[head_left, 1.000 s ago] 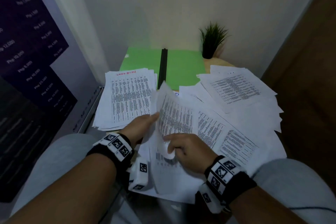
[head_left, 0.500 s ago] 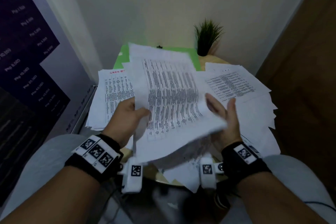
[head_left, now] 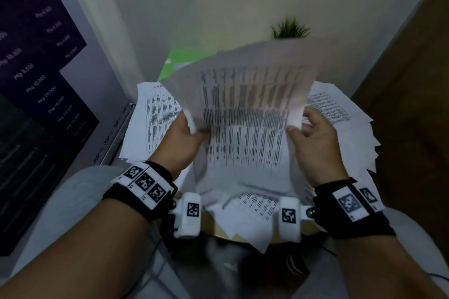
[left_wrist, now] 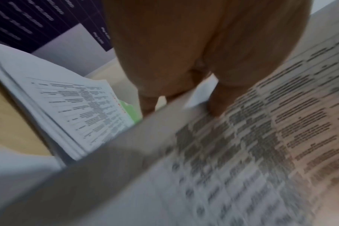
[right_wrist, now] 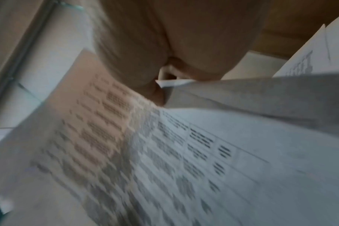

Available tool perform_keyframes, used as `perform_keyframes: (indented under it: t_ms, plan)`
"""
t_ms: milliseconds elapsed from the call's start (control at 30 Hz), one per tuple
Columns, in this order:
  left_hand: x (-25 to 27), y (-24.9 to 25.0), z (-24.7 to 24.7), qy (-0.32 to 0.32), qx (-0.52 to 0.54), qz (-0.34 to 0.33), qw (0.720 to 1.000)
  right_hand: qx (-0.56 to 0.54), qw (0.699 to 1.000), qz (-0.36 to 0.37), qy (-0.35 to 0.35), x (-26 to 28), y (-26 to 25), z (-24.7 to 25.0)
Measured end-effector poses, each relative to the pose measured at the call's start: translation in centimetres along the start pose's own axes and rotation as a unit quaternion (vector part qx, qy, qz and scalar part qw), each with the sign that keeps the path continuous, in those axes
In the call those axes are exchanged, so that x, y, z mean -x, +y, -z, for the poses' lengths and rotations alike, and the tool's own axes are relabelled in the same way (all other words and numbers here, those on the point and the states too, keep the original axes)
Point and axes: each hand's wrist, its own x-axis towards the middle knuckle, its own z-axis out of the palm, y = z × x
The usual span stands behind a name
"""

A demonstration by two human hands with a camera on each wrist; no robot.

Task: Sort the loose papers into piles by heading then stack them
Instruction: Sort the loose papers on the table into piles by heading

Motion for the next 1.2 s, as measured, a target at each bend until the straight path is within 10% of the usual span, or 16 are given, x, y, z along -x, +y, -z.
perform_keyframes:
  t_ms: [200,533,767,1000,1200]
  plan:
    - [-0.2,-1.2,-0.2,-0.045,-0.031,0.012,0.998,0.009,0.996,-0.062,-0.062,0.6,1.1,0.2]
    - [1.6,1.3,-2.5,0.073,0.029,-0.232,0.970,-0.023,0.987,0.139,0.074,2.8,-0.9,-2.5]
    - [0.6,-1.9,-2.9,0.073,0.064,-0.055,0.994,-0.025,0.997,-0.029,0.067,3.5,3.2,-4.4]
    - [0.3,-1.8,-3.1,0.079,0.087,-0.087,0.989,-0.051,0.995,-0.006,0.091,3.1,2.5,-4.8]
    - [-0.1,-4.2,-3.2,0.021,-0.035,0.038,0.998,-0.015,0.983,-0.180,0.042,2.7,7.1,-5.0]
